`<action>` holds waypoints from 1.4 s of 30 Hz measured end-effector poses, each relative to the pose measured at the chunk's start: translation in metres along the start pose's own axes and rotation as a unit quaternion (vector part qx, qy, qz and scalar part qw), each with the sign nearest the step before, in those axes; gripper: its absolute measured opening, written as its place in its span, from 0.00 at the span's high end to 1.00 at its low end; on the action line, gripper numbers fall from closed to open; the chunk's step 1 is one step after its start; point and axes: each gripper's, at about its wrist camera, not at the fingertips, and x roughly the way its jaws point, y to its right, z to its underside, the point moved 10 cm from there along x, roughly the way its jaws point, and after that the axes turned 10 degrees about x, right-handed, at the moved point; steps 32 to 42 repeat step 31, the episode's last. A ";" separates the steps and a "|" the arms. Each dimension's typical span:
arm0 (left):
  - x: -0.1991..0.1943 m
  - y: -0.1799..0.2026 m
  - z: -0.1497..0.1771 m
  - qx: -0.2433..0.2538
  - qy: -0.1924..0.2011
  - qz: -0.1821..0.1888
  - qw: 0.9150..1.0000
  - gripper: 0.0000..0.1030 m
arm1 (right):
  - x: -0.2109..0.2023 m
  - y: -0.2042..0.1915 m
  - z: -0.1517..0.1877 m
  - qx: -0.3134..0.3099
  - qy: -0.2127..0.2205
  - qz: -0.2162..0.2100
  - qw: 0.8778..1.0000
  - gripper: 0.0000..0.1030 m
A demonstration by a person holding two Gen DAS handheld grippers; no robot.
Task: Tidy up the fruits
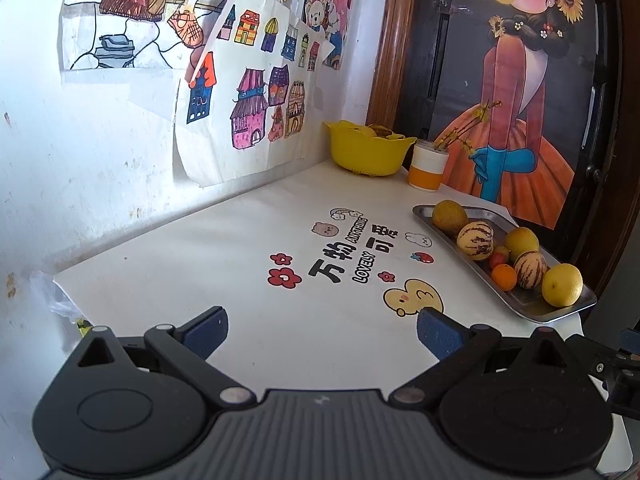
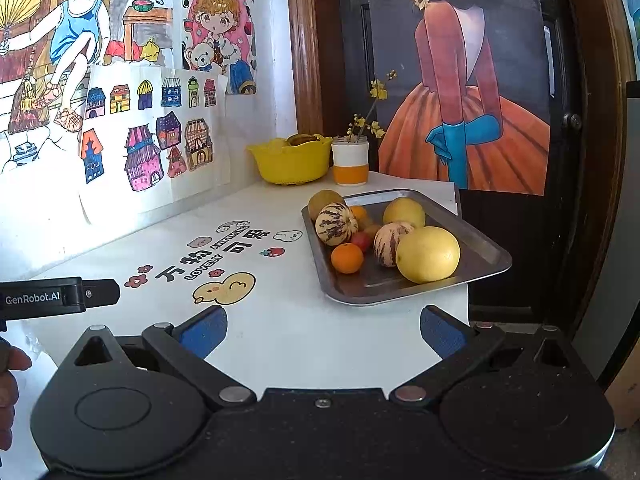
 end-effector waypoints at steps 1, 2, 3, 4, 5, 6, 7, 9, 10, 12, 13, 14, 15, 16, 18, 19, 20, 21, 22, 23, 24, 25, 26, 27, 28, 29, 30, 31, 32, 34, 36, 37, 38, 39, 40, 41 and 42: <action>0.000 0.000 0.000 0.000 0.000 0.000 1.000 0.00 | 0.000 0.000 0.000 0.000 0.000 0.000 1.000 0.01; 0.000 0.000 0.000 -0.001 -0.001 0.000 1.000 0.00 | 0.000 0.000 0.000 0.000 0.000 0.000 1.000 0.01; 0.000 0.000 0.001 -0.001 -0.001 0.000 1.000 0.00 | 0.001 0.000 0.001 0.001 -0.001 0.000 1.000 0.01; 0.001 0.000 0.001 -0.001 -0.002 0.000 1.000 0.00 | 0.001 -0.001 0.002 0.001 -0.002 0.000 1.000 0.01; 0.001 0.000 0.001 -0.001 -0.002 0.000 1.000 0.00 | 0.002 0.000 0.003 0.001 -0.003 0.000 1.000 0.01; 0.001 0.000 0.001 -0.001 -0.003 0.000 1.000 0.00 | 0.003 0.000 0.003 0.002 -0.003 0.000 1.000 0.01; 0.002 0.000 0.002 -0.001 -0.003 0.000 1.000 0.00 | 0.003 -0.001 0.004 0.002 -0.003 0.000 1.000 0.01; 0.003 0.000 0.003 -0.002 -0.005 0.000 1.000 0.00 | 0.003 0.000 0.003 0.002 -0.003 0.000 1.000 0.01; 0.004 0.000 0.003 -0.002 -0.007 0.000 1.000 0.00 | 0.003 0.000 0.003 0.002 -0.003 0.000 1.000 0.01; 0.004 0.000 0.005 -0.004 -0.008 0.000 1.000 0.00 | 0.004 -0.001 0.004 0.003 -0.005 0.000 1.000 0.01; 0.005 0.000 0.005 -0.004 -0.009 0.000 1.000 0.00 | 0.005 -0.001 0.005 0.003 -0.006 0.000 1.000 0.01; 0.005 0.000 0.005 -0.004 -0.010 0.001 1.000 0.00 | 0.005 -0.001 0.006 0.004 -0.007 0.001 1.000 0.01; 0.006 0.000 0.005 -0.003 -0.011 0.000 1.000 0.00 | 0.006 -0.001 0.006 0.004 -0.009 0.001 1.000 0.01; 0.006 0.000 0.006 -0.003 -0.013 -0.001 1.000 0.00 | 0.007 -0.001 0.007 0.004 -0.011 0.001 1.000 0.01; 0.008 -0.001 0.007 -0.003 -0.023 -0.008 1.000 0.00 | 0.009 0.000 0.007 0.005 -0.013 0.001 1.000 0.01; 0.009 -0.001 0.008 -0.001 -0.029 -0.011 1.000 0.00 | 0.009 -0.001 0.009 0.006 -0.015 0.001 1.000 0.01; 0.010 -0.002 0.008 0.000 -0.031 -0.015 0.999 0.00 | 0.010 0.000 0.008 0.006 -0.016 0.001 1.000 0.01; 0.010 -0.002 0.009 0.002 -0.031 -0.020 0.999 0.00 | 0.011 0.000 0.009 0.007 -0.017 0.001 1.000 0.01; 0.011 -0.003 0.009 0.004 -0.032 -0.024 0.999 0.00 | 0.012 0.000 0.009 0.008 -0.019 0.001 1.000 0.01; 0.011 -0.003 0.010 0.005 -0.033 -0.025 0.999 0.00 | 0.012 -0.001 0.010 0.008 -0.021 0.001 1.000 0.01; 0.012 -0.003 0.010 0.005 -0.035 -0.024 0.999 0.00 | 0.013 0.000 0.010 0.008 -0.022 0.001 1.000 0.01; 0.013 -0.003 0.011 0.004 -0.037 -0.023 0.999 0.00 | 0.014 -0.001 0.011 0.008 -0.023 0.000 1.000 0.01; 0.014 -0.003 0.012 0.003 -0.039 -0.022 0.999 0.00 | 0.015 -0.001 0.011 0.008 -0.024 0.000 1.000 0.01; 0.015 -0.003 0.012 0.002 -0.041 -0.023 0.999 0.00 | 0.016 -0.001 0.012 0.009 -0.026 0.000 1.000 0.01; 0.016 -0.003 0.012 0.002 -0.041 -0.022 0.999 0.00 | 0.017 -0.001 0.013 0.009 -0.027 0.000 1.000 0.01; 0.017 -0.003 0.013 0.001 -0.042 -0.021 0.999 0.00 | 0.018 0.000 0.012 0.010 -0.028 0.000 1.000 0.01; 0.018 -0.003 0.013 0.002 -0.044 -0.021 0.999 0.00 | 0.019 0.000 0.013 0.010 -0.028 0.000 1.000 0.01; 0.019 -0.004 0.014 0.003 -0.045 -0.021 0.999 0.00 | 0.019 0.000 0.013 0.011 -0.029 0.000 1.000 0.01; 0.019 -0.004 0.014 0.003 -0.045 -0.021 0.999 0.00 | 0.019 0.000 0.013 0.011 -0.029 0.000 1.000 0.01; 0.019 -0.004 0.014 0.003 -0.045 -0.021 0.999 0.00 | 0.019 0.000 0.013 0.011 -0.029 0.000 1.000 0.01; 0.019 -0.004 0.014 0.003 -0.045 -0.021 0.999 0.00 | 0.019 0.000 0.013 0.011 -0.029 0.000 1.000 0.01; 0.019 -0.004 0.014 0.003 -0.045 -0.021 0.999 0.00 | 0.019 0.000 0.013 0.011 -0.029 0.000 1.000 0.01; 0.019 -0.004 0.014 0.003 -0.045 -0.021 0.999 0.00 | 0.019 0.000 0.013 0.011 -0.029 0.000 1.000 0.01; 0.019 -0.004 0.014 0.003 -0.045 -0.021 0.999 0.00 | 0.019 0.000 0.013 0.011 -0.029 0.000 1.000 0.01; 0.019 -0.004 0.014 0.003 -0.045 -0.021 0.999 0.00 | 0.019 0.000 0.013 0.011 -0.029 0.000 1.000 0.01; 0.019 -0.004 0.014 0.003 -0.045 -0.021 0.999 0.00 | 0.019 0.000 0.013 0.011 -0.029 0.000 1.000 0.01; 0.019 -0.004 0.014 0.003 -0.045 -0.021 0.999 0.00 | 0.019 0.000 0.013 0.011 -0.029 0.000 1.000 0.01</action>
